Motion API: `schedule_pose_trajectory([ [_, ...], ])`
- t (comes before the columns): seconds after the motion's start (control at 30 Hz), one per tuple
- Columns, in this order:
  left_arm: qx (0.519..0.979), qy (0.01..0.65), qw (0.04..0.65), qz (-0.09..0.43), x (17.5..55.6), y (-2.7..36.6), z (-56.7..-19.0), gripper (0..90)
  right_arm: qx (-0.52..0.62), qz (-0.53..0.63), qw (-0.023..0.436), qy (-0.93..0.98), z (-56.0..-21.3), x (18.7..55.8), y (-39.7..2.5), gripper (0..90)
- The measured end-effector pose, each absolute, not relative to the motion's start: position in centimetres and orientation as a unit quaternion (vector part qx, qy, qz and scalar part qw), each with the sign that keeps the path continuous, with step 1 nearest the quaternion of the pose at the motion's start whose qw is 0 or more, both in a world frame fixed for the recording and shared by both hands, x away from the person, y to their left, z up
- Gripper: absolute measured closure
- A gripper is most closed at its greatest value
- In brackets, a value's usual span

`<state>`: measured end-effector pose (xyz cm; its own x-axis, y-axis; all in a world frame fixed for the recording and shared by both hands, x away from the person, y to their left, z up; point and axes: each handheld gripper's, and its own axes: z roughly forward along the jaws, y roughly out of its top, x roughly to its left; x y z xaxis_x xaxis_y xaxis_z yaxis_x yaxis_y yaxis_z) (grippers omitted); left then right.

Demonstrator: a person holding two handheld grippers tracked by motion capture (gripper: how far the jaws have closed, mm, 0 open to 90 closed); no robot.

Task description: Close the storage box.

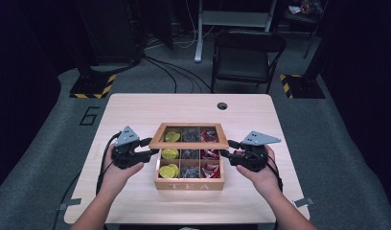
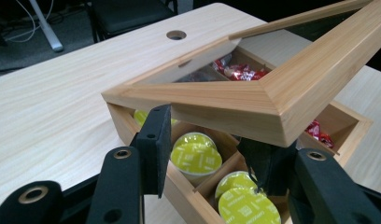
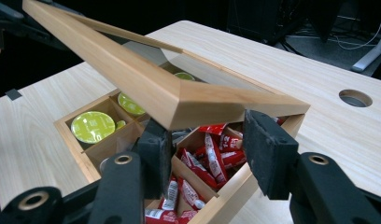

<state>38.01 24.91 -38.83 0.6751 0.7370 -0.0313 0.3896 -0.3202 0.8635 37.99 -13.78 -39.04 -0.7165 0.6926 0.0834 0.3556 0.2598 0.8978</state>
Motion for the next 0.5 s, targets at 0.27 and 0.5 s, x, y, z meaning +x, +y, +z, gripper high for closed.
schedule_pose_trajectory([
  [0.27,0.792,0.358,0.459,0.183,37.4,24.9,-39.8,53.8,0.341,0.504,0.167,0.776,-39.8,37.3,-13.7,52.4],
  [0.5,0.793,0.362,0.457,0.175,37.0,24.9,-40.6,53.6,0.344,0.505,0.169,0.773,-40.7,36.6,-13.7,54.0],
])
